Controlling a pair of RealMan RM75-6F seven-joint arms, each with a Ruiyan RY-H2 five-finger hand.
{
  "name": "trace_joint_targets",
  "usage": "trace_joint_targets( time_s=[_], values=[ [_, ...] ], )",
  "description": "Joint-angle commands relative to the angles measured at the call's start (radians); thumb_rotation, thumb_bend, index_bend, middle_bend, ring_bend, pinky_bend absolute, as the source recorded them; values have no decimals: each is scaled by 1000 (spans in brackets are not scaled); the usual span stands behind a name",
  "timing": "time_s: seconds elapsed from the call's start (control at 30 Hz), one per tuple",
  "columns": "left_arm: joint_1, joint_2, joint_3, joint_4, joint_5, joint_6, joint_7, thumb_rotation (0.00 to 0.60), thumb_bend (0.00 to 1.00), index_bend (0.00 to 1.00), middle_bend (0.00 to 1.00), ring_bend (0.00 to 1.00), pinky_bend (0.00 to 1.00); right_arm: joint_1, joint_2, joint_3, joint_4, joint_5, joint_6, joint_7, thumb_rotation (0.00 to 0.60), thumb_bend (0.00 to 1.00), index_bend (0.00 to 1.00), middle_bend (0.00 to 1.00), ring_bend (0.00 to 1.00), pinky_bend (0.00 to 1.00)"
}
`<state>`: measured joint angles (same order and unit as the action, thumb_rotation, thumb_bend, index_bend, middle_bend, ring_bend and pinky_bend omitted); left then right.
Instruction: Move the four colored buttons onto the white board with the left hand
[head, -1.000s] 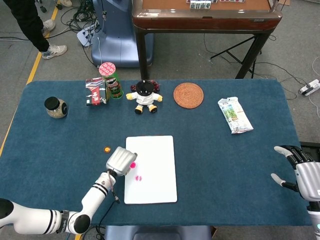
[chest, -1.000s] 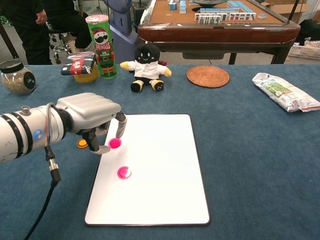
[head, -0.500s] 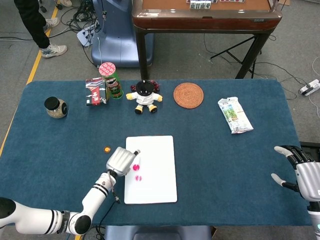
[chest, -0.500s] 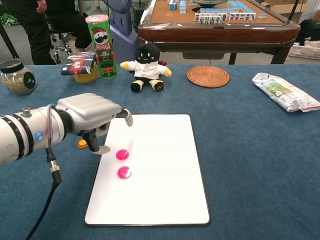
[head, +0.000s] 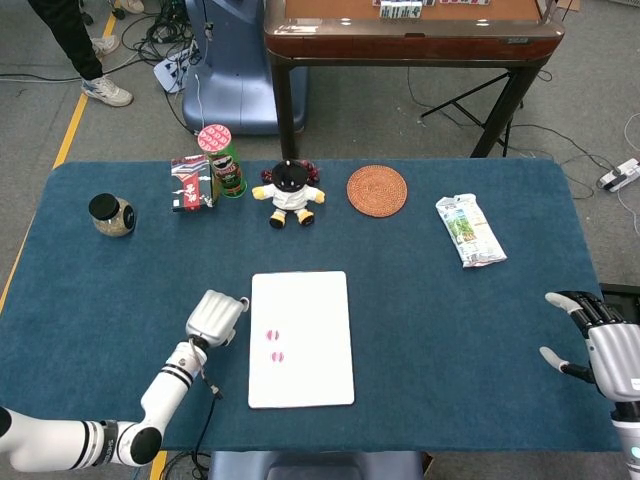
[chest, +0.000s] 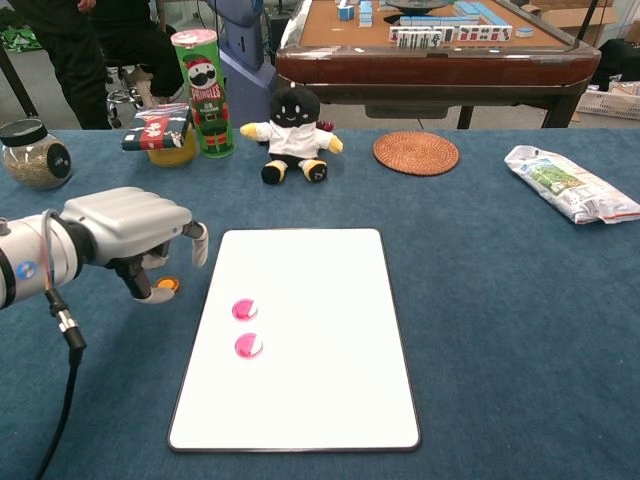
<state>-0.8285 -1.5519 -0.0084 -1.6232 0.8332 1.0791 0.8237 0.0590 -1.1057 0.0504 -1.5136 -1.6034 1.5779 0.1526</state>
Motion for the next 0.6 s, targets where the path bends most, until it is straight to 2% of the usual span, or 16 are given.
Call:
trace_joint_targets(
  time_s=[0.03,0.3,0.6],
  values=[
    [14,5,13,29,42,-6,-32,600,321,463,1000,1000,1000,1,-1,0,0,0,-2,-2,600,0,255,263,201,352],
    [40,3,26,86,89,-31,-88,600,321,475,1000,1000,1000,2,-2,-1,-2,1,-6,-8,600,0,254,263,201,352],
    [46,-8,16,114,94,-47,-87,600,321,489,1000,1000,1000,3,-2,-2,-3,1,-7,-11,600,0,254,263,201,352]
  ],
)
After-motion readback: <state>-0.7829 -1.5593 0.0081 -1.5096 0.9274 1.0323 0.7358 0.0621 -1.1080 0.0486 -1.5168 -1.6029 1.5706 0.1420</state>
